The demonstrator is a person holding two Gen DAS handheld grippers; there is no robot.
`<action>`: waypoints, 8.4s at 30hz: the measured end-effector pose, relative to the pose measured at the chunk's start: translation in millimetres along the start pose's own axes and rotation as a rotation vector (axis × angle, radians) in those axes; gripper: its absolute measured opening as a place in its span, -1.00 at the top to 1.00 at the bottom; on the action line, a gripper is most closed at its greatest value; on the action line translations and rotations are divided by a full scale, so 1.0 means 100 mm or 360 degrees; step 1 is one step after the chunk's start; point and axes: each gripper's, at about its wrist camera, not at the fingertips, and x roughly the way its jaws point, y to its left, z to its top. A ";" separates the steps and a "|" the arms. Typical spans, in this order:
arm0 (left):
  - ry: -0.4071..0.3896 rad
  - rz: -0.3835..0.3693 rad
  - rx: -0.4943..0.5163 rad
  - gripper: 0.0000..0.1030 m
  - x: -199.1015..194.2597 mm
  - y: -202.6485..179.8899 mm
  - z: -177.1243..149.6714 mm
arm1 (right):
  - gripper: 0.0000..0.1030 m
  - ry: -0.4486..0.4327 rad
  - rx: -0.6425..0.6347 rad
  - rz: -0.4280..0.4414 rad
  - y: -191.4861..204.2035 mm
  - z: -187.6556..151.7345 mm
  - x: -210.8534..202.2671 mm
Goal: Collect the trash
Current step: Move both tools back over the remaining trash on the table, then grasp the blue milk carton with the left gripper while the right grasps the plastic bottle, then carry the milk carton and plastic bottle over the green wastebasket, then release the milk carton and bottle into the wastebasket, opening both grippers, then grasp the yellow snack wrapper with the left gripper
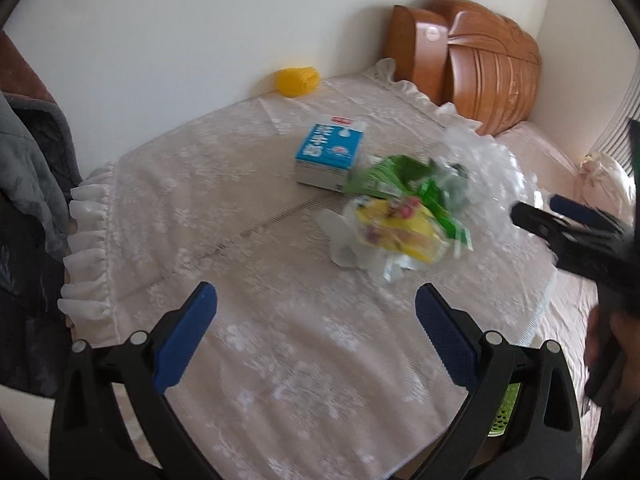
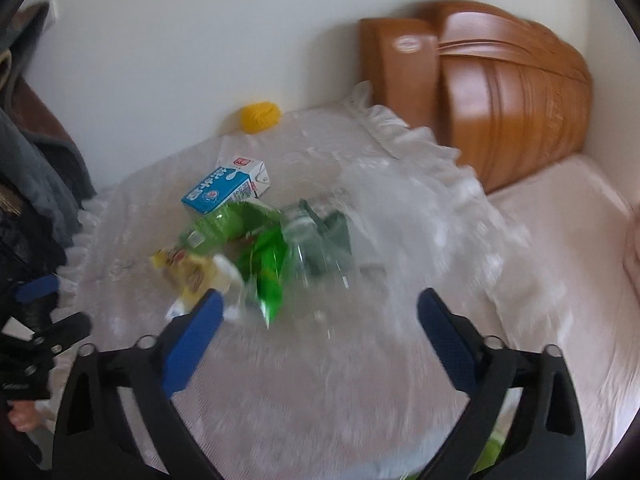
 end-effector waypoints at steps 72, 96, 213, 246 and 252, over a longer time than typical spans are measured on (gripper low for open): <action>0.0427 -0.0394 0.0379 -0.25 2.14 -0.06 1.46 | -0.54 0.0416 0.0508 -0.0062 0.02 -0.78 0.52; 0.0110 -0.0454 0.0158 -0.25 0.98 0.40 1.39 | -0.43 0.0207 0.1173 0.0417 -0.17 -1.16 0.23; 0.0047 -0.0181 0.0209 -0.85 0.29 -0.48 0.02 | -0.95 0.0301 0.0660 0.0097 -0.37 -1.29 -0.29; -0.0188 -0.0204 0.0270 0.04 0.47 -0.42 0.18 | -0.95 0.0382 0.0649 0.0133 -0.47 -1.44 -0.33; -0.0228 -0.0245 0.0216 0.04 0.25 -0.32 0.09 | -0.95 0.0329 0.0560 0.0192 -0.28 -1.26 -0.31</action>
